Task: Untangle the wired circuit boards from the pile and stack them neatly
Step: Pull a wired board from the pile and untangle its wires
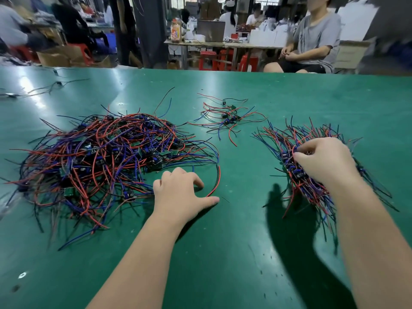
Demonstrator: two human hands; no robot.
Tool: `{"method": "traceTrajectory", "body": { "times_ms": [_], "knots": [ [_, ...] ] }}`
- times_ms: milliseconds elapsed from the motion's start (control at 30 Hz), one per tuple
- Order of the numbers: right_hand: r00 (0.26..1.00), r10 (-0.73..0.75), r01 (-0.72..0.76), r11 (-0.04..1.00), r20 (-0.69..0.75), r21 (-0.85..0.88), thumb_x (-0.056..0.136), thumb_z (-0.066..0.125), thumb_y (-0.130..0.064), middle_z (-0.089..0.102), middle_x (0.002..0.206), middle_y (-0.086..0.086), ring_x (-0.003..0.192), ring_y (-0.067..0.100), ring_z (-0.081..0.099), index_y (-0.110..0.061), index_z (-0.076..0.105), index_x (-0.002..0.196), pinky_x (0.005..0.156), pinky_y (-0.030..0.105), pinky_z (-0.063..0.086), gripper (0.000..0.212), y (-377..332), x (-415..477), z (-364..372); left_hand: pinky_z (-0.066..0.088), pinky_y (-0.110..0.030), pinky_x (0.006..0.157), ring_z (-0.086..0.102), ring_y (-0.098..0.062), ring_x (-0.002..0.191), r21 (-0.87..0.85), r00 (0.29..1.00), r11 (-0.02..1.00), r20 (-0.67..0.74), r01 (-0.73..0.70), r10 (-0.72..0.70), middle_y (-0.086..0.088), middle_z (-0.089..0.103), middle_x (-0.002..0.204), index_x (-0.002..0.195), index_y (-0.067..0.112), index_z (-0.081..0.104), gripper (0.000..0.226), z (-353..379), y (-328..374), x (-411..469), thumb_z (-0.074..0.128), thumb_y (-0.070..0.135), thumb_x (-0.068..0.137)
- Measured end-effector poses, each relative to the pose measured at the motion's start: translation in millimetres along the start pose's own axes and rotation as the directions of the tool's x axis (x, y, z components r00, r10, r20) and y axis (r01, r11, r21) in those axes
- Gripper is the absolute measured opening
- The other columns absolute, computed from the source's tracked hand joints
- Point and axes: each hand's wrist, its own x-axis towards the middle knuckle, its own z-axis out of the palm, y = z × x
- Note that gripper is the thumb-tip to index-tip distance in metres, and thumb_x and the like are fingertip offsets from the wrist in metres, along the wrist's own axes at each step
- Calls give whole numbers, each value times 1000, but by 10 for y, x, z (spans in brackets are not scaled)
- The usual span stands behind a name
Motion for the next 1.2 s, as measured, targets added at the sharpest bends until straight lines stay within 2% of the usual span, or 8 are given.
{"method": "traceTrajectory", "body": {
  "times_ms": [200,300,433,567,767,900,1033,1200],
  "knots": [
    [897,-284,171,930,339,327,84,63,-28,69,60,0,46,10,55,-13,69,68,47,18,40,23,-614,-416,201,32,-30,76,60,-10,81,-299,993,953,-115,-54,20,14,65,73,73,28,62,19,26,15,11,66,45,83],
    [781,-324,-74,801,534,594,88,65,-25,72,74,3,51,13,57,-13,70,77,50,20,43,17,-663,-630,437,41,-21,58,55,-2,53,-737,994,672,-105,-70,-12,10,70,63,72,22,66,16,-27,70,15,69,31,85],
    [818,-357,-205,551,451,809,80,72,-19,68,77,2,52,9,52,-10,70,94,52,18,40,17,-606,-675,537,43,-14,54,54,-5,55,-929,999,368,-42,-37,-5,2,72,63,75,17,68,13,-139,166,-21,69,26,84],
    [748,-495,-378,230,442,897,64,71,-20,67,73,1,59,11,53,-10,71,95,55,17,39,33,-622,-740,506,44,-13,48,59,-4,48,-970,987,242,51,13,150,0,70,61,73,15,68,18,-206,230,-124,67,33,73],
    [887,-333,-278,167,319,946,63,70,-21,68,65,2,51,9,53,-14,75,69,52,20,39,11,-643,-705,511,50,-24,43,64,-18,51,-938,937,77,342,337,76,-4,65,67,89,10,56,39,-256,299,-126,51,48,87],
    [949,-209,-203,176,238,963,79,69,-11,67,60,1,46,10,55,-10,65,74,47,19,44,6,-620,-664,530,52,-25,47,66,-14,57,-943,934,126,325,308,150,3,67,67,88,10,58,37,-245,314,-171,75,34,66],
    [959,-181,-201,113,219,973,78,68,-15,63,56,0,43,10,54,-11,61,69,45,18,44,12,-653,-666,520,50,-20,45,60,-10,47,-947,945,18,322,321,59,0,66,61,84,6,60,18,-231,400,-205,75,11,74],
    [918,-226,-333,14,327,943,63,70,-22,65,61,0,47,9,57,-14,59,71,47,17,47,16,-639,-664,460,50,-15,40,62,-5,43,-776,794,-170,587,608,159,-4,68,59,84,0,65,25,-343,393,-170,65,25,81]
  ]
}}
